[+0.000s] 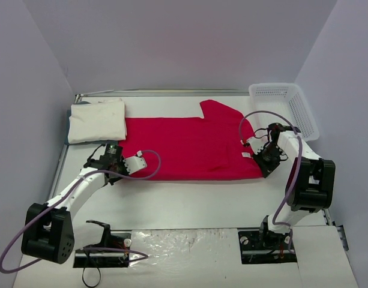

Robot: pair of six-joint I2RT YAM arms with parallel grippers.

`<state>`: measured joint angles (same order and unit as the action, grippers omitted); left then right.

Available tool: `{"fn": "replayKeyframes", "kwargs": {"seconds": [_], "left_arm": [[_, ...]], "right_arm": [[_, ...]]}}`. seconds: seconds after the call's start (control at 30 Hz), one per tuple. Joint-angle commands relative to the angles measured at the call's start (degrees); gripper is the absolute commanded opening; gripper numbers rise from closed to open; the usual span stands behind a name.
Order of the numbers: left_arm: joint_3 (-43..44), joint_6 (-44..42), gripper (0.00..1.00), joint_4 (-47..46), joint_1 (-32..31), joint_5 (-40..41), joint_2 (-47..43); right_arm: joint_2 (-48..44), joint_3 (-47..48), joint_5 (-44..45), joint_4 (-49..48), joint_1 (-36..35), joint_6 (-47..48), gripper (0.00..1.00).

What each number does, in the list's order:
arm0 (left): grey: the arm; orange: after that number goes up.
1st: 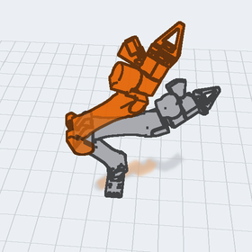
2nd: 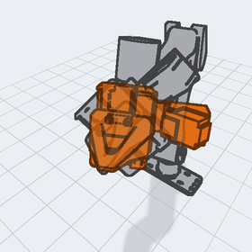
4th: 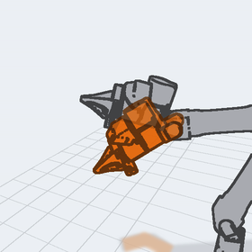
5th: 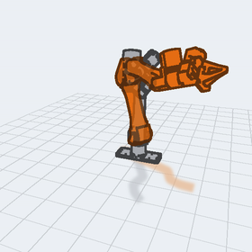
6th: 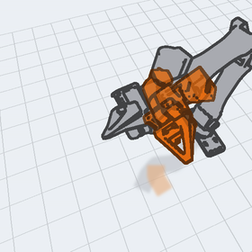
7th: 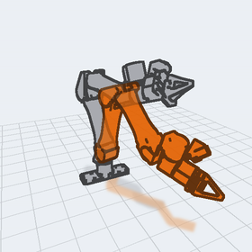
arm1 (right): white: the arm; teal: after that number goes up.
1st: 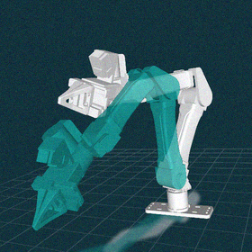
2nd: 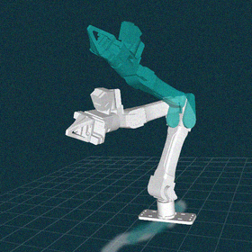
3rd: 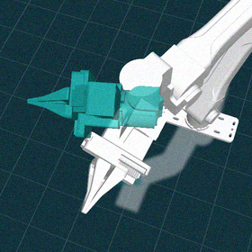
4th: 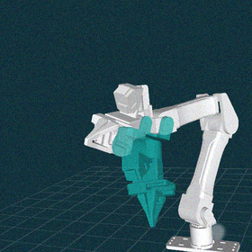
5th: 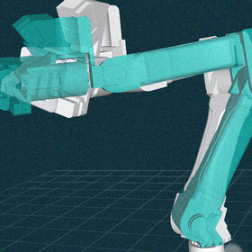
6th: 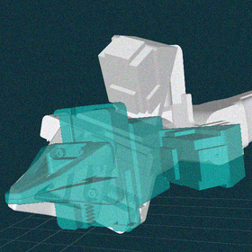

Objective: Fold and stack the t-shirts
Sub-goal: Fold the flattened tshirt in 1/3 of the way

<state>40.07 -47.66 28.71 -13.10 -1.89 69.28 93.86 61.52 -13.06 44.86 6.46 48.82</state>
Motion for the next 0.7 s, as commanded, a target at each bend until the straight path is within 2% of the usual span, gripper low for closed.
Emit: {"fn": "replayKeyframes", "kwargs": {"seconds": [0.0, 0.23, 0.3, 0.33, 0.43, 0.47, 0.67], "left_arm": [[-1.3, -2.4, 0.02, 3.0, 0.4, 0.7, -3.4], [-3.9, -3.7, 0.02, 4.1, 0.4, 1.4, -6.8], [-4.2, -4.4, 0.12, 5.3, 0.4, 1.4, -7.6], [-4.0, -4.5, 0.17, 6.0, 0.4, 1.3, -8.3], [-2.4, -5.3, 0.31, 11.5, 0.4, -0.4, -9.8], [-1.8, -5.5, 0.37, 12.5, 0.2, -0.9, -10.1], [2.5, -3.7, 0.53, 15.9, -0.2, -2.2, -12.7]], "right_arm": [[-3.6, -0.6, 0.0, 5.3, 0.7, 2.1, 0.0], [-6.0, -3.3, 0.2, 6.2, 0.7, 3.0, 0.0], [-6.3, -4.0, -0.4, 7.8, 0.7, 3.6, 0.0], [-6.5, -4.1, -0.6, 8.4, 0.7, 4.6, 0.16], [-7.6, -4.5, -1.0, 9.8, 0.7, 5.3, 0.34], [-7.9, -4.3, -0.8, 10.3, 0.7, 5.4, 0.36], [-8.4, 1.0, -1.5, 12.3, 0.5, 5.1, 0.4]]}}
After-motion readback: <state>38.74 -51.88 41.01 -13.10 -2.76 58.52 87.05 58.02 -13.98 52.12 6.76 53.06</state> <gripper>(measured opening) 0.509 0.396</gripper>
